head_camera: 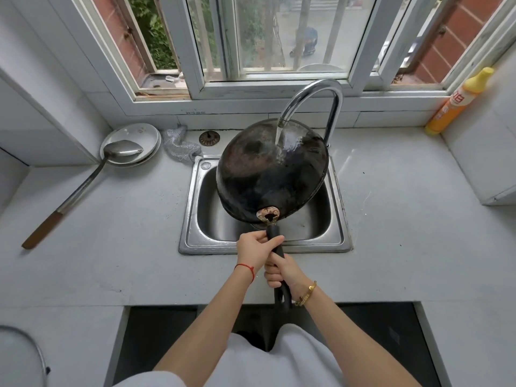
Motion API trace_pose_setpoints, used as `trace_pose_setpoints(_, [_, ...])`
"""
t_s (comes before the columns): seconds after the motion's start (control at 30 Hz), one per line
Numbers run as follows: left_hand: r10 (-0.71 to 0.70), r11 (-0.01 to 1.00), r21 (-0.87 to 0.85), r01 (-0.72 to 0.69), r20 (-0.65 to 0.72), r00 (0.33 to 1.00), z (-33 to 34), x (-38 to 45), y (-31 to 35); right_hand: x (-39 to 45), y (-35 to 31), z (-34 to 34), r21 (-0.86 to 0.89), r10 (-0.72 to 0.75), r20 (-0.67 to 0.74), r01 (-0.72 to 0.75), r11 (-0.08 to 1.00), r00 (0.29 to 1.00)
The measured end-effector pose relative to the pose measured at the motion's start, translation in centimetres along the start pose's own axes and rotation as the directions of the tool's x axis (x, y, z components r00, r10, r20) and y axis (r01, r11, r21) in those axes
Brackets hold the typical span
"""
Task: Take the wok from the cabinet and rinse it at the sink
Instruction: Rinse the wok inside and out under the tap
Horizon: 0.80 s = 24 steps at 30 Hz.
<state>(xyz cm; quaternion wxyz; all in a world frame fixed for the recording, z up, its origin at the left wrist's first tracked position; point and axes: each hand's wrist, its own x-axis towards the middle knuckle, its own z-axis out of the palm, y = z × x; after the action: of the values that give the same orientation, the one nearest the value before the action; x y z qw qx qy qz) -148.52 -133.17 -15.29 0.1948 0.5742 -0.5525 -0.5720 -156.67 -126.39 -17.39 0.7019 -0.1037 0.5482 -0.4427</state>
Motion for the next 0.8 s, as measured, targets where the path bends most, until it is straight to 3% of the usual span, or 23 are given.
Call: trace_pose_setpoints(0.8, [0.018, 0.985, -0.169, -0.021, -0.02, 1.0, -1.9, -0.8, 0.6, -0.8, -1.0, 1.8, -0.053, -0.037, 0.031, 0.038, 0.998, 0.999])
